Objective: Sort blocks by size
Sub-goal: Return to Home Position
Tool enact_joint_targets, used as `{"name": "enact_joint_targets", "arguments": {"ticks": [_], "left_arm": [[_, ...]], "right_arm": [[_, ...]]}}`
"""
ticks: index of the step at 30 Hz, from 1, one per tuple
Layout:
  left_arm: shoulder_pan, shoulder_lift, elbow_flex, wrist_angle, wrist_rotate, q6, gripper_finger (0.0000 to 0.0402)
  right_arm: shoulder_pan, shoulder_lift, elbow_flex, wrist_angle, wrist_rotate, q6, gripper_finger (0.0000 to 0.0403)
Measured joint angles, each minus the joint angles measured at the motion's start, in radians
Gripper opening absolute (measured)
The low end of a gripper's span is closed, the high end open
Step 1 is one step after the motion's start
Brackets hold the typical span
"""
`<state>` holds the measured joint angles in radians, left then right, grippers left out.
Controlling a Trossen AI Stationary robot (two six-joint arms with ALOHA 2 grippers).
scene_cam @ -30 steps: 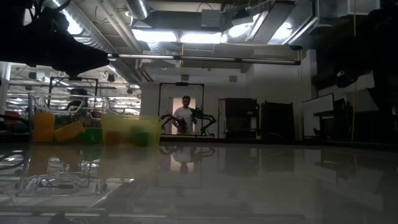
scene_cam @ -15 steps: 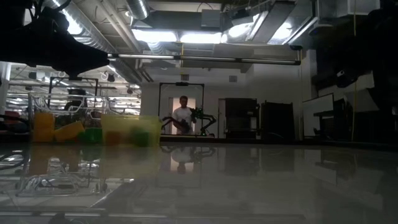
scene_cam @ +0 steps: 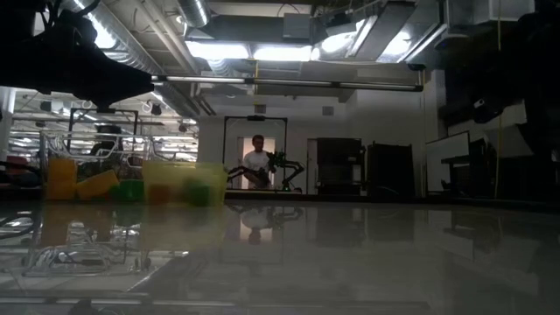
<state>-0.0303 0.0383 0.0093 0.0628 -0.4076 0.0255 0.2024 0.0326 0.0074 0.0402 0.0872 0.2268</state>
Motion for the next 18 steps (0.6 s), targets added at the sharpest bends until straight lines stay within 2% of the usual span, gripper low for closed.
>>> {"name": "enact_joint_targets", "arguments": {"ticks": [18], "left_arm": [[0.0,0.0,0.0,0.0,0.0,0.002,0.0187]], "right_arm": [[0.0,0.0,0.0,0.002,0.0,0.0,0.0156]]}}
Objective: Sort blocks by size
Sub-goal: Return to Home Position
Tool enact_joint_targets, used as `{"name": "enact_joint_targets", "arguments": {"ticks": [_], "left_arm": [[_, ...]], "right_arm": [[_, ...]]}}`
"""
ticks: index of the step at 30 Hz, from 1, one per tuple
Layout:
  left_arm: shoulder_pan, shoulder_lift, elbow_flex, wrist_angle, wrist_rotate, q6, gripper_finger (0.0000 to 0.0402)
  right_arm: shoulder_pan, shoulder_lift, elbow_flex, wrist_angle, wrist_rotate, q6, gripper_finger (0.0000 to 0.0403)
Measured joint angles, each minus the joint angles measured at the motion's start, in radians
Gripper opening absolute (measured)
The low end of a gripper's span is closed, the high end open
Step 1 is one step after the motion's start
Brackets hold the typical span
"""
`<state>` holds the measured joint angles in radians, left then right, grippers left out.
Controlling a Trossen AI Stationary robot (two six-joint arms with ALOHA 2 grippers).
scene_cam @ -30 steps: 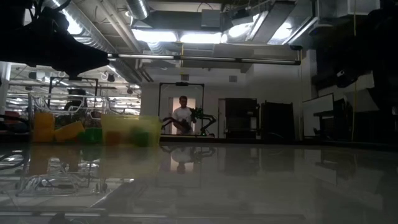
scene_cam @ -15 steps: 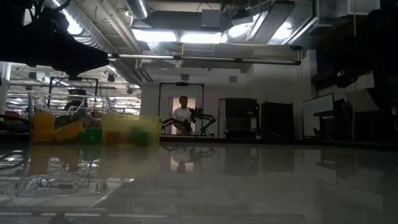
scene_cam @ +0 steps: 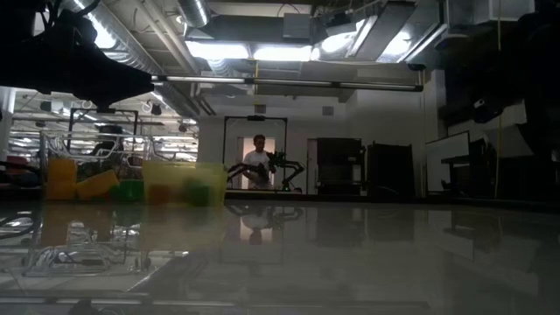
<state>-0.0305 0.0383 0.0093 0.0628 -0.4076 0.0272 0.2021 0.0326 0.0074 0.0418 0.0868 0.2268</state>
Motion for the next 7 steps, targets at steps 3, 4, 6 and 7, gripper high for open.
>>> {"name": "enact_joint_targets", "arguments": {"ticks": [3,4,6,7], "left_arm": [[0.0,0.0,0.0,0.0,0.0,0.005,0.0187],[0.0,0.0,0.0,0.0,0.0,0.004,0.0187],[0.0,0.0,0.0,0.0,0.0,-0.002,0.0187],[0.0,0.0,0.0,0.0,0.0,-0.002,0.0187]], "right_arm": [[0.0,0.0,0.0,0.0,0.0,0.0,0.0156],[0.0,0.0,0.0,0.0,0.0,0.0,0.0156],[0.0,0.0,0.0,0.0,0.0,0.0,0.0156],[0.0,0.0,0.0,0.0,0.0,0.0,0.0156]]}}
